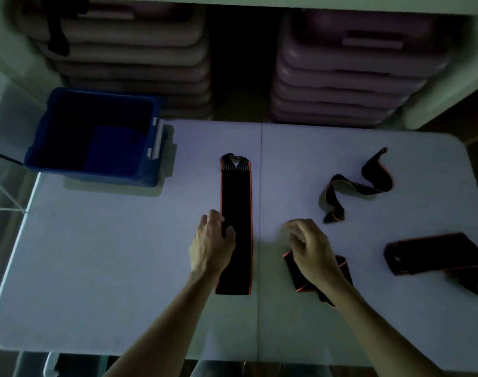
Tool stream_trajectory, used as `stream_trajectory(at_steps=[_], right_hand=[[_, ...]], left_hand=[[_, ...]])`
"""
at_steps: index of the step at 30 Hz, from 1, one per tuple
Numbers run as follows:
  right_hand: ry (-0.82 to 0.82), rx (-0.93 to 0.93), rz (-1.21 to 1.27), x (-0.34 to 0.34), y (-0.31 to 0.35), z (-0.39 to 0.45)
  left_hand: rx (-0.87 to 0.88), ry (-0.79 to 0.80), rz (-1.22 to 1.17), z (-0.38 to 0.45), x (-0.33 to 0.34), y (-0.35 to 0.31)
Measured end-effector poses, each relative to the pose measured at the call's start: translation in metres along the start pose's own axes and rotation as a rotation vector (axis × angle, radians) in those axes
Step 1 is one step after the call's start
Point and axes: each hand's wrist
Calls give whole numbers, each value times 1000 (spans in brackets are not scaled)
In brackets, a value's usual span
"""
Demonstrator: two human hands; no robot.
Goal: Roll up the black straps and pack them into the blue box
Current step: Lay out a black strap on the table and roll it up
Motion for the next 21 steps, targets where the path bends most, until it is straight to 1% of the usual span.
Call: stream_trajectory(at_steps=[2,3,5,8,10,12,15,16,19,21], right_hand=[[-124,19,-119,-18,-16,-16],[-167,47,-172,-25,-25,-24],[-191,109,-236,-36,-40,-39],[-115,115,-298,-44,-58,-57],[-31,60,-378,-48,-63,-69],[48,15,-449,-51,-67,-78],[137,-10,-521,-51,-76,-86],[129,-4,-493,-51,-79,-86],[-5,40,-280,-52,-89,-83],[-104,93,-129,-58,-91,-80]], left_hand=[[144,-6,-15,-7,8,-16],[210,26,-24,-10,14,-25],[266,171,0,-16,27,-43],[196,441,154,-22,45,-71],[189,555,238,-26,58,-83],[204,620,344,-31,72,-90],[200,658,501,-42,94,-92],[184,661,540,-45,100,-92],[170,579,586,-52,110,-92],[200,473,479,-53,112,-93]])
Point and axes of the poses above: each hand's wrist, its own z-axis towards the middle knuckle, its own x-axis out of the palm, y = z × x, and after that the axes turned 8 degrees about y, right-handed
